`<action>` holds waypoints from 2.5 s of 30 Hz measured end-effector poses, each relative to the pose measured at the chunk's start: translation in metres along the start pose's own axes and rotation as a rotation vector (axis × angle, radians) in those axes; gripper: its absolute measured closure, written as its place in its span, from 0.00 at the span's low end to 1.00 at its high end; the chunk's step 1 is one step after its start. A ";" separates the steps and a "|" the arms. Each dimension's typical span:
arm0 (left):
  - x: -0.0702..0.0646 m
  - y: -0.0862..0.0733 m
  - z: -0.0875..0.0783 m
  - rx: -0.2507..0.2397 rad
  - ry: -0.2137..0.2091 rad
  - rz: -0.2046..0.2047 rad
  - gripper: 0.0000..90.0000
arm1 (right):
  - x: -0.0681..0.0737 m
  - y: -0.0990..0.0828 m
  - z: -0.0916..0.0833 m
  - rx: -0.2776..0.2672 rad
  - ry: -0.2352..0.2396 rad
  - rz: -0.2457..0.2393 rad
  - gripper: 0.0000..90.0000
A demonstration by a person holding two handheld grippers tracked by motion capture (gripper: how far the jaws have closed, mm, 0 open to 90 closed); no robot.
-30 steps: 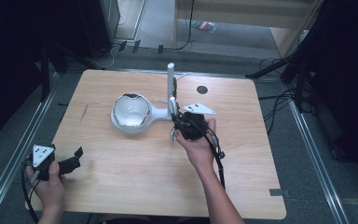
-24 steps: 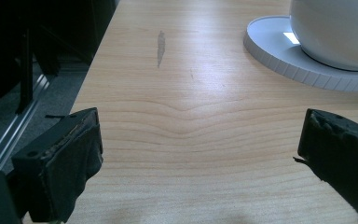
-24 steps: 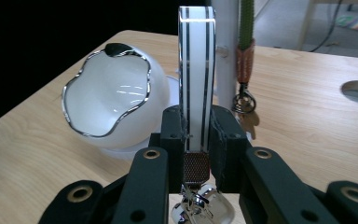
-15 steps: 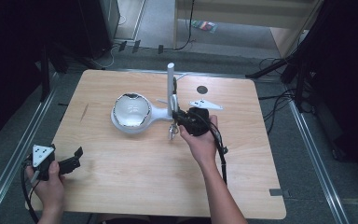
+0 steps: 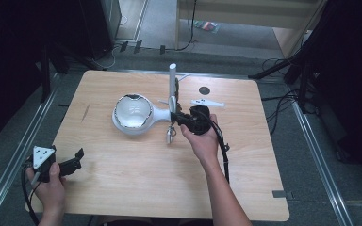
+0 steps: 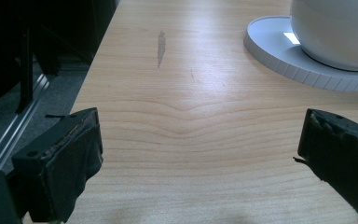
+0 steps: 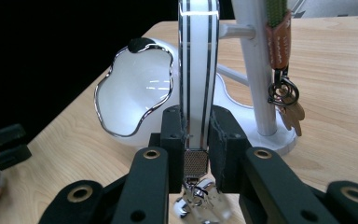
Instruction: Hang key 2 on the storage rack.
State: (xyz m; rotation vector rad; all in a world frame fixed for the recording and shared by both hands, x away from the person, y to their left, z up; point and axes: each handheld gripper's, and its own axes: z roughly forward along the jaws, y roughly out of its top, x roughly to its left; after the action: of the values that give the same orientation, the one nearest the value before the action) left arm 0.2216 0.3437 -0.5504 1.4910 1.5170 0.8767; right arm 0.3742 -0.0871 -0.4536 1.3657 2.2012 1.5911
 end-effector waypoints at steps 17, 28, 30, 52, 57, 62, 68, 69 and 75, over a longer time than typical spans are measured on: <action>0.000 0.000 0.000 0.001 -0.001 0.004 0.00 | -0.013 0.004 0.001 -0.071 0.000 0.147 0.85; 0.000 0.000 0.000 0.002 0.000 0.006 0.00 | -0.017 0.005 0.006 -0.091 -0.079 0.178 0.82; 0.000 0.000 0.000 0.002 0.000 0.007 0.00 | -0.018 0.004 0.007 -0.102 -0.104 0.175 0.79; -0.003 0.000 0.001 0.006 -0.003 0.019 0.00 | -0.008 0.005 -0.017 -0.138 -0.380 -0.070 0.19; -0.002 0.001 0.001 0.011 -0.005 0.018 0.00 | -0.005 0.002 -0.026 -0.134 -0.403 -0.107 0.01; -0.001 0.001 0.001 0.002 -0.007 0.005 0.00 | -0.007 -0.005 -0.035 -0.127 -0.427 -0.135 0.00; -0.002 0.001 0.001 0.006 -0.002 0.015 0.00 | -0.017 -0.016 -0.048 -0.113 -0.429 -0.138 0.00; -0.002 0.001 0.001 0.006 -0.002 0.016 0.00 | -0.018 -0.018 -0.051 -0.112 -0.436 -0.133 0.00; -0.003 0.000 0.001 0.003 -0.001 0.021 0.00 | -0.029 -0.030 -0.062 -0.109 -0.453 -0.120 0.00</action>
State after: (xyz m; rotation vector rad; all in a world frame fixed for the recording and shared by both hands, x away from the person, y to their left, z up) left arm 0.2225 0.3409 -0.5502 1.5122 1.5052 0.8860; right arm 0.3396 -0.1529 -0.4614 1.3694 1.8605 1.1964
